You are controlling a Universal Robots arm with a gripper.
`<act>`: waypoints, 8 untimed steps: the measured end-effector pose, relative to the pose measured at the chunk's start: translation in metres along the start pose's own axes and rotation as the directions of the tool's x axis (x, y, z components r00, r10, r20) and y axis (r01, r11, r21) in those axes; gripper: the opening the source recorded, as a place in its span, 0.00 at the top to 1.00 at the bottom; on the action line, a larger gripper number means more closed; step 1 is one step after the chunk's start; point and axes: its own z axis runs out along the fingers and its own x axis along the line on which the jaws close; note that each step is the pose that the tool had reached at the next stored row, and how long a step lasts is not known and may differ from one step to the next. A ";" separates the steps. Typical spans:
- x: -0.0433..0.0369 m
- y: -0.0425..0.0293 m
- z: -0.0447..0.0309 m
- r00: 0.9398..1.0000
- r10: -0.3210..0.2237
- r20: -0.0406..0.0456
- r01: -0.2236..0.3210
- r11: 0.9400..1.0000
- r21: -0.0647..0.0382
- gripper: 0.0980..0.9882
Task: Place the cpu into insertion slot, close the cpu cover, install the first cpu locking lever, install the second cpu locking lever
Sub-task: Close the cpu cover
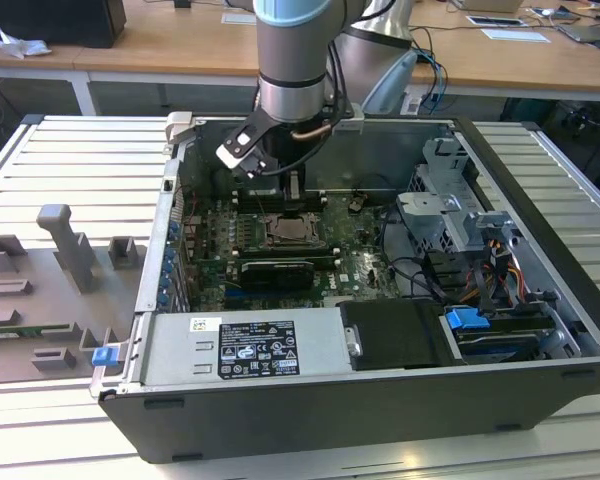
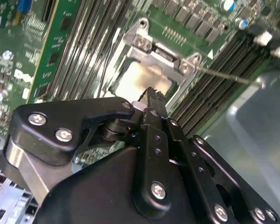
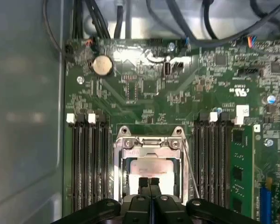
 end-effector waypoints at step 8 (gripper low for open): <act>-0.0002 -0.0142 0.0171 1.000 -0.005 0.000 0.005 1.000 0.000 0.99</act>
